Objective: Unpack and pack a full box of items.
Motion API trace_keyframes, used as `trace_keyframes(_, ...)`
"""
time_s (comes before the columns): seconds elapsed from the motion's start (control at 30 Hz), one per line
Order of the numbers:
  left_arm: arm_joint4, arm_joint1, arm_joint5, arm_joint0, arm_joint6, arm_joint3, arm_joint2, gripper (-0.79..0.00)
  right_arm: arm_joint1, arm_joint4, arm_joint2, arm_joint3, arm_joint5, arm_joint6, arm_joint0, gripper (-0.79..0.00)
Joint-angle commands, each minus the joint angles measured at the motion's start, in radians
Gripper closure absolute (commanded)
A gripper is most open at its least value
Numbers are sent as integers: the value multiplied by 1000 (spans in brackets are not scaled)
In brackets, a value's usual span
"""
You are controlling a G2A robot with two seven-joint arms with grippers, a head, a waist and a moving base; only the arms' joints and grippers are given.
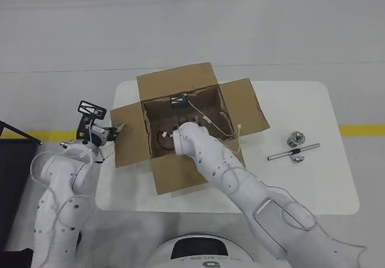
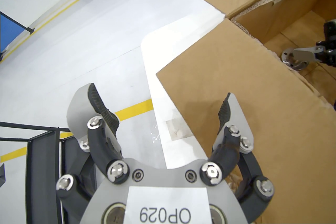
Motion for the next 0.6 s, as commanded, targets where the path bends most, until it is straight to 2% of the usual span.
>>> trace_keyframes(0.0,17,-1,12,-13,-2,14,29,-785,19,-31,23,-85,-15,-22,-54,-677)
trace_keyframes(0.1,31,-3,29,-31,-4,32,63,-785,58,-99,71,-278,-64,-67,-178,-693)
trace_keyframes(0.23,41,-7,55,-63,2,71,100,-785,120,-218,164,-598,-163,-74,-405,-677)
trace_keyframes(0.33,46,-10,73,-96,1,112,128,-785,153,-274,226,-792,-249,-73,-553,-591)
trace_keyframes(0.43,46,-13,86,-123,-3,137,155,-785,170,-311,252,-889,-301,-75,-637,-582)
trace_keyframes(0.57,46,-17,99,-145,-4,150,185,-785,177,-323,262,-952,-313,-87,-683,-579)
